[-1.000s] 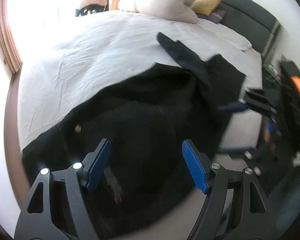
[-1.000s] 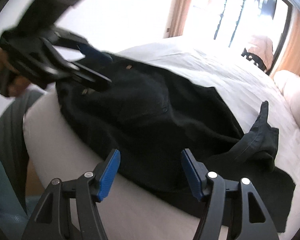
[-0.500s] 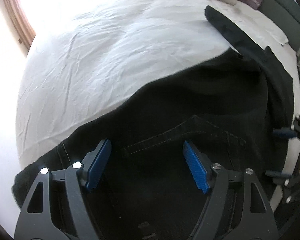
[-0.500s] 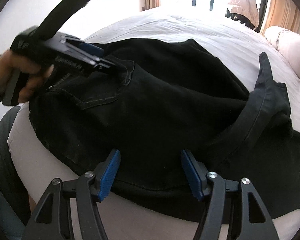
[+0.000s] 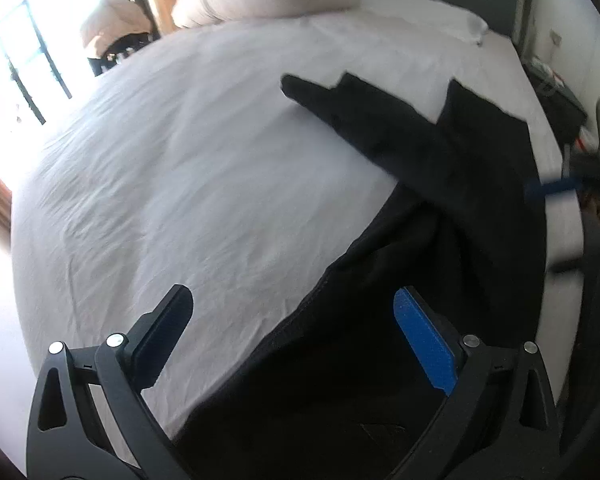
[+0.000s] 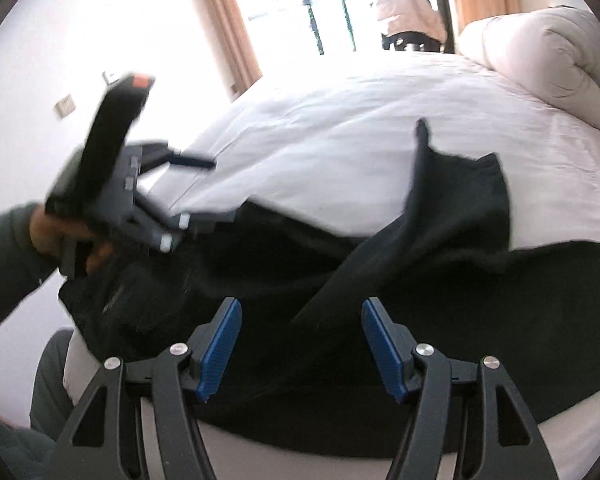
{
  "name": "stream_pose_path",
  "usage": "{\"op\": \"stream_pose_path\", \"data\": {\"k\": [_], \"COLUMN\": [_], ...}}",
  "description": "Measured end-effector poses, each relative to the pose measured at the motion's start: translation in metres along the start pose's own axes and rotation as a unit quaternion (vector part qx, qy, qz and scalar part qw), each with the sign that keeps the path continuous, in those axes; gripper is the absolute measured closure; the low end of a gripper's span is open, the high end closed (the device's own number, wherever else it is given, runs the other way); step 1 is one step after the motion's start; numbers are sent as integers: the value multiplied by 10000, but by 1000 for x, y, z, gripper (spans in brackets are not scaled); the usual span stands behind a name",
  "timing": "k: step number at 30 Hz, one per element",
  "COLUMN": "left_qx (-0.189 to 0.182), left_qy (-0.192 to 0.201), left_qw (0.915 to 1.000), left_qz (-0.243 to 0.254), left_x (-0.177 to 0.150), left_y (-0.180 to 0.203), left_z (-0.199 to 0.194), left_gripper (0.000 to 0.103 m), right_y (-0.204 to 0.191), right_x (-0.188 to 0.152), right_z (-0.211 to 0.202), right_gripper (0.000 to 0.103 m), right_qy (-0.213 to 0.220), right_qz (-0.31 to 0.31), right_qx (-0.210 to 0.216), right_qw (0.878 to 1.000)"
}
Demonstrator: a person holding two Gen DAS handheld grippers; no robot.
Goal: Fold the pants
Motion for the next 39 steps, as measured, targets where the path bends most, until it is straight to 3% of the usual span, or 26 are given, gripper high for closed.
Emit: {"op": "stream_pose_path", "data": {"k": [1, 3, 5, 7, 8, 11, 18, 23, 31, 34, 36, 39], "left_qx": [-47, -256, -350, -389, -410, -537, -489, -1217, -1305, -1252, -1247, -1183], "left_qy": [-31, -117, -307, -402, -404, -434, -424, -370, -521, -612, -624, -601], "left_qw": [10000, 9996, 9989, 9984, 9983, 9969, 9941, 9826, 9846, 9859, 9855, 9865], "left_qz": [28, 29, -4, -82, -124, -380, -866, -1352, -1042, -925, -966, -961], "left_x": [1, -6, -9, -13, -14, -13, -17, -14, 2, 0, -1, -3], "left_y": [0, -6, -8, -11, -12, -19, -22, -40, -35, -25, -25, -24], "left_z": [6, 14, 28, 40, 44, 57, 73, 58, 62, 70, 72, 74], "left_gripper": [3, 27, 71, 76, 84, 95, 97, 94, 92, 92, 92, 92], "right_y": [9, 24, 34, 43, 46, 54, 91, 90, 91, 98, 106, 118], "right_x": [6, 23, 41, 61, 69, 87, 113, 121, 105, 112, 120, 134], "right_z": [-2, -2, 1, 6, 10, 23, 57, 55, 64, 61, 63, 76], "right_gripper": [37, 37, 37, 37, 37, 37, 37, 35, 35, 35, 27, 26], "right_qy": [31, 49, 88, 120, 115, 25, -384, -336, -467, -437, -460, -539], "right_qz": [29, 55, 20, -53, -79, -109, 339, 358, 431, 460, 433, 418], "right_qx": [-53, -150, -270, -324, -380, -504, -1013, -839, -782, -877, -1015, -1147], "right_qw": [10000, 9999, 9996, 9994, 9992, 9987, 9935, 9953, 9949, 9941, 9928, 9911]}}
Point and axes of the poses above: each gripper's, at about its wrist camera, not at the fingertips, and z roughly the way its jaws point, y to its right, x to its top, the point moved 4 cm from there along z, roughly the way its jaws point, and after that the axes turned 11 degrees about x, right-handed, at the moved point
